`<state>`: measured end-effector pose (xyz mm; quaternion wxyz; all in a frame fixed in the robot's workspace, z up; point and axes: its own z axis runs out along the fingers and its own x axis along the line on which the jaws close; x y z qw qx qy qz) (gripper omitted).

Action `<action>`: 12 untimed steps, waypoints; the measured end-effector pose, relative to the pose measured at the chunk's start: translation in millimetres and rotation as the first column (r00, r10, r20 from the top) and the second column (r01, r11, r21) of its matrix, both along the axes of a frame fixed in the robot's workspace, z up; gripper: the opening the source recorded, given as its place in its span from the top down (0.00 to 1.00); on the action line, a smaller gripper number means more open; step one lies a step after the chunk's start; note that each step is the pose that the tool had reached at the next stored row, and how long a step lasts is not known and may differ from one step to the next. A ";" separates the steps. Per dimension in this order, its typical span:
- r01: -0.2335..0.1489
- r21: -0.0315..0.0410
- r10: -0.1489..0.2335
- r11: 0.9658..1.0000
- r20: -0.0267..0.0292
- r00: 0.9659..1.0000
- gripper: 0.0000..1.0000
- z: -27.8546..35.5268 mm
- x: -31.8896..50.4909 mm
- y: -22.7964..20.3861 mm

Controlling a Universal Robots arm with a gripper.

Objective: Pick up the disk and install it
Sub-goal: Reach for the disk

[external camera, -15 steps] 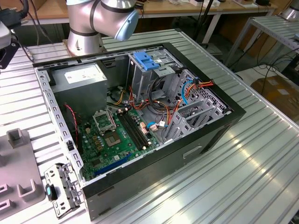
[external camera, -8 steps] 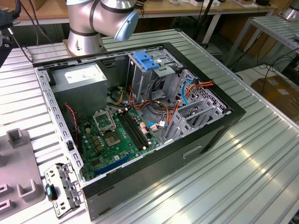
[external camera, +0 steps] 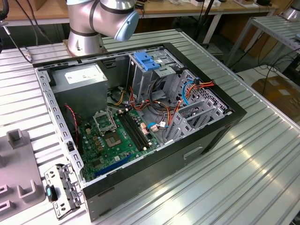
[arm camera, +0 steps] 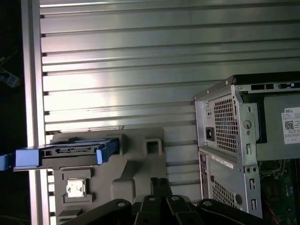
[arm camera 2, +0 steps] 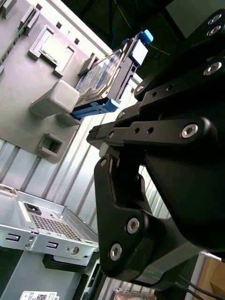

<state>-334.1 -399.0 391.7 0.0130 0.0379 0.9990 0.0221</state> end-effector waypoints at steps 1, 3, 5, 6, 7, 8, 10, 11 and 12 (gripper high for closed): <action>0.000 0.000 0.000 1.000 0.000 1.000 0.89 0.0 -2.0 0.0; 0.000 0.000 0.000 1.000 0.000 1.000 0.89 -0.1 -4.4 0.0; 0.000 0.000 0.000 1.000 0.000 1.000 0.89 -0.1 -8.7 0.0; 0.000 0.000 0.000 1.000 0.000 1.000 0.89 -0.1 -11.7 0.0; 0.000 0.000 0.000 1.000 0.000 1.000 0.89 -0.1 -13.3 0.0; 0.000 0.000 0.000 1.000 0.000 1.000 0.89 -0.2 -14.7 0.0; 0.000 0.000 0.000 1.000 0.000 1.000 0.89 -0.2 -19.3 0.0; 0.000 0.000 0.000 1.000 0.000 1.000 0.89 -0.2 -20.5 0.0; 0.000 0.000 0.000 1.000 0.000 1.000 0.89 -0.3 -22.4 0.0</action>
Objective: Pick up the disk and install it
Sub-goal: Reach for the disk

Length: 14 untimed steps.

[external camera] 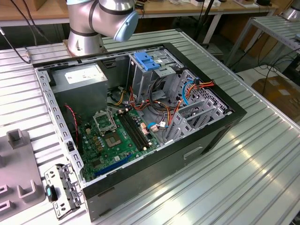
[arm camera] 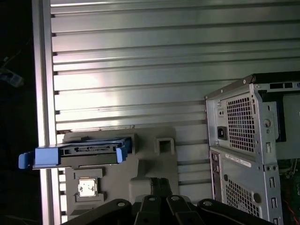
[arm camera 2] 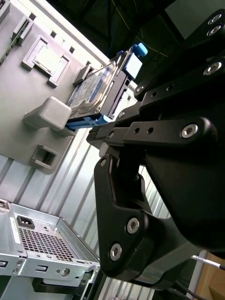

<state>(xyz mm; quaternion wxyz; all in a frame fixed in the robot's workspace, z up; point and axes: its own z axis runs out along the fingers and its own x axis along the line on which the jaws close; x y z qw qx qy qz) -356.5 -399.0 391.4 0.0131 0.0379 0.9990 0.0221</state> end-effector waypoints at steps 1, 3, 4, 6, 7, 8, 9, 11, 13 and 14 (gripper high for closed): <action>0.000 0.000 0.000 1.000 0.000 1.000 0.89 0.0 -1.3 0.0; 0.000 0.000 0.000 1.000 0.000 1.000 0.89 0.0 -5.5 0.0; 0.000 0.000 0.000 1.000 0.000 1.000 0.89 -0.1 -8.5 0.0; 0.000 0.000 0.000 1.000 0.000 1.000 0.89 -0.1 -13.1 0.0; 0.000 0.000 0.000 1.000 0.000 1.000 0.89 -0.2 -14.5 0.0; 0.000 0.000 0.000 1.000 0.000 1.000 0.89 -0.2 -18.6 0.0; 0.000 0.000 0.000 1.000 0.000 1.000 0.89 -0.3 -21.5 0.0; 0.000 0.000 0.000 1.000 0.000 1.000 0.89 -0.3 -28.2 0.0; 0.000 0.000 0.000 1.000 0.000 1.000 0.89 -0.4 -33.6 0.0; 0.000 0.000 0.000 1.000 0.000 1.000 0.89 -0.4 -35.8 0.0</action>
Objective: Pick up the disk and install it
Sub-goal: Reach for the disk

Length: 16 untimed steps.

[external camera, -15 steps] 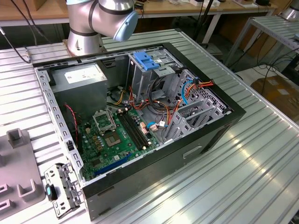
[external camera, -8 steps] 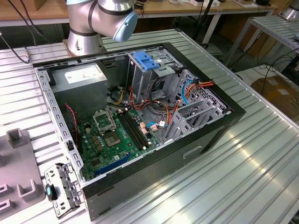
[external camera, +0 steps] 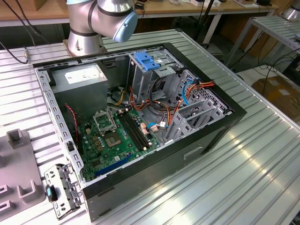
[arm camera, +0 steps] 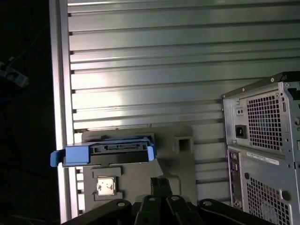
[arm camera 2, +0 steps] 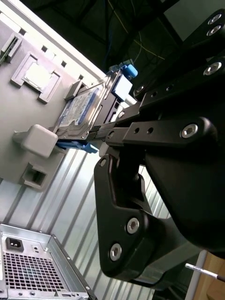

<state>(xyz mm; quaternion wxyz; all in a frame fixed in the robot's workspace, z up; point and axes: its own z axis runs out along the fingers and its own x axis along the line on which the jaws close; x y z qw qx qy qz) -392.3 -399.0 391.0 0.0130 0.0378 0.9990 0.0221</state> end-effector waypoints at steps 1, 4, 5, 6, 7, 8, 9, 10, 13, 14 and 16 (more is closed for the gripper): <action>0.000 0.000 0.000 1.000 0.000 1.000 0.89 0.0 -1.4 0.0; 0.000 0.000 0.000 1.000 0.000 1.000 0.89 0.0 -6.9 0.0; 0.000 0.000 0.000 1.000 0.000 1.000 0.89 0.0 -9.5 0.0; 0.000 0.000 0.000 1.000 0.000 1.000 0.89 -0.1 -12.5 0.0; 0.000 0.000 0.000 1.000 0.000 1.000 0.89 -0.2 -14.8 0.0; 0.000 0.000 0.000 1.000 0.000 1.000 0.89 -0.2 -16.1 0.0; 0.000 0.000 0.000 1.000 0.000 1.000 0.89 -0.2 -17.8 0.0; 0.000 0.000 0.000 1.000 0.000 1.000 0.89 -0.2 -21.3 0.0; 0.000 0.000 0.000 1.000 0.000 1.000 0.89 -0.2 -26.4 0.0; 0.000 0.000 0.000 1.000 0.000 1.000 0.89 -0.2 -27.4 0.0; 0.000 0.000 0.000 1.000 0.000 1.000 0.89 -0.3 -30.0 0.0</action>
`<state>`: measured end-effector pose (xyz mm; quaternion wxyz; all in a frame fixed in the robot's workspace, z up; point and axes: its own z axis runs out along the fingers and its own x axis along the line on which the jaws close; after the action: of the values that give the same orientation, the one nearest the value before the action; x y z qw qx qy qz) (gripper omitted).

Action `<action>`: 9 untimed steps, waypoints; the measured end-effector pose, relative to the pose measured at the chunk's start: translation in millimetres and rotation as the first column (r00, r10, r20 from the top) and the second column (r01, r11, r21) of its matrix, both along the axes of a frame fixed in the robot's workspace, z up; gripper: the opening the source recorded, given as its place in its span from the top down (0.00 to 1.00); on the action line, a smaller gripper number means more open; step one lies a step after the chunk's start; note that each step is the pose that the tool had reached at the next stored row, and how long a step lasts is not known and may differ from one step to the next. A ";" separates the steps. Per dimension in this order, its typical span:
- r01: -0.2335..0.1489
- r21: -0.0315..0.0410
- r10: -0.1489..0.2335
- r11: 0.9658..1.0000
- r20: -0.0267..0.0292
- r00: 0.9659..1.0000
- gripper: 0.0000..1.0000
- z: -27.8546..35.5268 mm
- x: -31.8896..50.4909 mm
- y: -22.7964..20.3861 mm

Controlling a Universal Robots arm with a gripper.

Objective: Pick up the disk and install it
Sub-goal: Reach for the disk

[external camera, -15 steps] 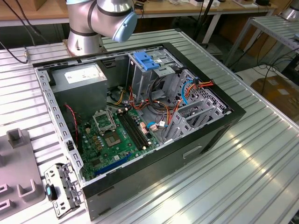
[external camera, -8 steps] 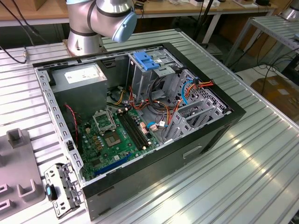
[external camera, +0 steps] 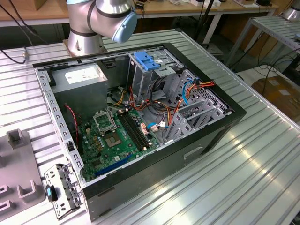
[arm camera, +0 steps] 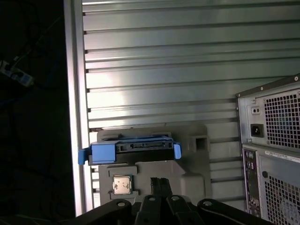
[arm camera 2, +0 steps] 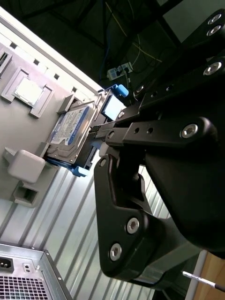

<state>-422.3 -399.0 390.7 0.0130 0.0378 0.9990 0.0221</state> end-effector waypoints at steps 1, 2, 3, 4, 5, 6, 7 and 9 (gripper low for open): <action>0.000 0.000 0.000 1.000 0.000 1.000 0.89 0.0 -2.3 0.0; 0.000 0.000 0.000 1.000 0.000 1.000 0.89 -0.1 -3.8 0.0; 0.000 0.000 0.000 1.000 0.000 1.000 0.89 -0.1 -5.3 0.0; 0.000 0.000 0.000 1.000 0.000 1.000 0.89 -0.1 -6.7 0.0; 0.000 0.000 0.000 1.000 0.000 1.000 0.89 0.0 -8.4 0.0; 0.000 0.000 0.000 1.000 0.000 1.000 0.89 -0.1 -10.7 0.0; 0.000 0.000 0.000 1.000 0.000 1.000 0.89 -0.1 -13.2 0.0; 0.000 0.000 0.000 1.000 0.000 1.000 0.89 -0.2 -17.7 0.0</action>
<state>-440.0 -398.9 390.6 0.0130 0.0379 0.9989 0.0221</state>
